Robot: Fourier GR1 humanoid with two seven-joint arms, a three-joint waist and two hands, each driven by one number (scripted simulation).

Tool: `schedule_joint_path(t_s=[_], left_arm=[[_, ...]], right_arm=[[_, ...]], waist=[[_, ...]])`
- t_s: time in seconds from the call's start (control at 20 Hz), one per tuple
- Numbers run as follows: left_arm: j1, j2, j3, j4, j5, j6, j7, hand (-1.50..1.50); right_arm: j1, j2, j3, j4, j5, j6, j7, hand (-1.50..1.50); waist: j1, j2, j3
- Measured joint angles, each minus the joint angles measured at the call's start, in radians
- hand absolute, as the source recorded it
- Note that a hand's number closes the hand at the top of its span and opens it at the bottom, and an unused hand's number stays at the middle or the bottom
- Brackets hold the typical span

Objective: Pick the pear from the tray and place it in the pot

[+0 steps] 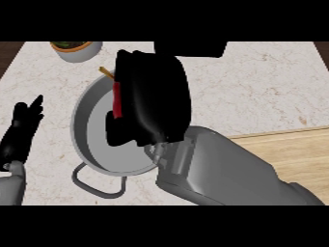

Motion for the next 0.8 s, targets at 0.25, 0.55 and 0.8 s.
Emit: schedule_joint_path(t_s=[0.25,0.55,0.8], left_arm=[[-0.023,0.008,0.002,0.006,0.002,-0.01,0.012,0.0],[-0.02,-0.004,-0.005,0.023,-0.008,0.0,-0.012,0.0],[-0.022,0.002,0.004,0.033,-0.006,-0.002,-0.011,0.0]], right_arm=[[0.008,0.001,0.017,0.169,-0.123,-0.156,-0.021,-1.5],[-0.005,0.002,0.068,0.278,-0.254,-0.421,-0.072,-1.5],[0.008,0.003,0.051,0.275,-0.274,-0.657,-0.12,-1.5]], waist=[[0.008,0.004,0.0],[0.017,0.006,0.001],[0.007,0.004,0.001]])
